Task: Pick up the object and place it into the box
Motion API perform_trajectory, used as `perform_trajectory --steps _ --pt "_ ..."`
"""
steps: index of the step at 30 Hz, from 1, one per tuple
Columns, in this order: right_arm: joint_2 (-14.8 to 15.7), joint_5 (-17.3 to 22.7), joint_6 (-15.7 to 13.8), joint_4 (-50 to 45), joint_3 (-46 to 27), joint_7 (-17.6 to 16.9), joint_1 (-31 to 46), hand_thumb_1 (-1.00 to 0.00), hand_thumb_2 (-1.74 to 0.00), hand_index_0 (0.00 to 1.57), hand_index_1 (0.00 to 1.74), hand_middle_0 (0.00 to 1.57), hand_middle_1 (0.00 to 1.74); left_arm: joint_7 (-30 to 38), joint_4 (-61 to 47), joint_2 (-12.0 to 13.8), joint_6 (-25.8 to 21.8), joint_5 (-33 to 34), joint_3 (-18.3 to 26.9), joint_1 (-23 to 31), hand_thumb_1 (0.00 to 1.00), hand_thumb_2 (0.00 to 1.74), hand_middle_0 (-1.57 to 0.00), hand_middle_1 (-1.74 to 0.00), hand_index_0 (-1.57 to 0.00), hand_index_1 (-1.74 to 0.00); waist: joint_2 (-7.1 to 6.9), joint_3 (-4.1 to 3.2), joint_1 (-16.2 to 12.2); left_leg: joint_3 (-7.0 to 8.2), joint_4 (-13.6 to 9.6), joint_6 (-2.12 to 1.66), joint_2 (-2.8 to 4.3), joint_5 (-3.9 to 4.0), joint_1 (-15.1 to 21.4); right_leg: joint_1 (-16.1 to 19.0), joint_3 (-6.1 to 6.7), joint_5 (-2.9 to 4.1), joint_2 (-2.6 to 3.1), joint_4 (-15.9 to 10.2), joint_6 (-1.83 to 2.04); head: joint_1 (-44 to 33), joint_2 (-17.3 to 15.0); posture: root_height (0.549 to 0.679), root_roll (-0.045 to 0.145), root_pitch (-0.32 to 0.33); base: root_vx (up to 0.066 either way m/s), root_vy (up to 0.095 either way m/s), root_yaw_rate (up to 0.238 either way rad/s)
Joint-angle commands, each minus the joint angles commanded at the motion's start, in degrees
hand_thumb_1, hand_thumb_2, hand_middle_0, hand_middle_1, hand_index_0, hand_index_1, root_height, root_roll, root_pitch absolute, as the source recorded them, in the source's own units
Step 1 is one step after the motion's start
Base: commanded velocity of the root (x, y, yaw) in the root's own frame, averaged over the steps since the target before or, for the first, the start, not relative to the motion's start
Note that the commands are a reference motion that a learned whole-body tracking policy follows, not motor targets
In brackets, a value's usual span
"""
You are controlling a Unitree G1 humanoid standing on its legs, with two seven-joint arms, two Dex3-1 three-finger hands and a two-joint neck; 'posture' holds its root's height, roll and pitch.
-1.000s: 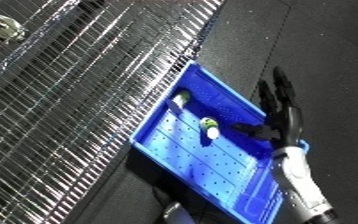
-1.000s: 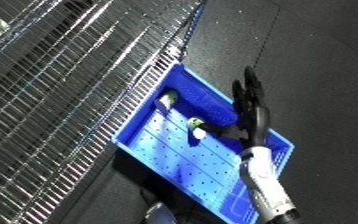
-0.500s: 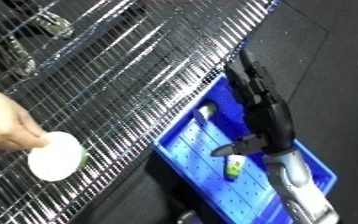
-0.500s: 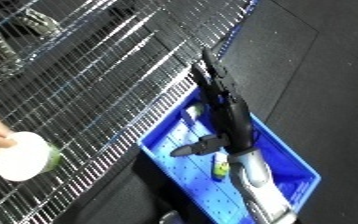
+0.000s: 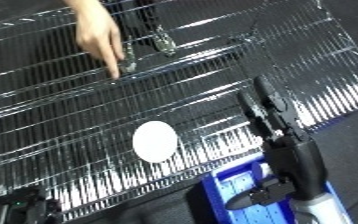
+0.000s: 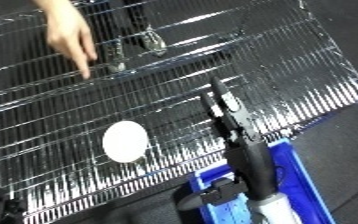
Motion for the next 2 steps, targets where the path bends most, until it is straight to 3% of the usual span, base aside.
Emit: perform_trajectory --steps 2 --pt "0.3 0.2 0.3 0.9 0.6 -0.2 -0.3 0.00 0.00 0.00 0.00 0.00 0.00 -0.4 0.3 0.2 0.0 0.2 0.0 -0.1 1.00 1.74 -1.57 -1.74 -1.57 -1.74 -0.24 0.05 0.7 -0.39 -0.2 -0.01 -0.12 0.28 0.0 0.3 -0.60 -0.07 -0.22 0.1 0.02 -1.5 -0.2 0.646 0.052 0.005 0.031 -0.037 0.227"
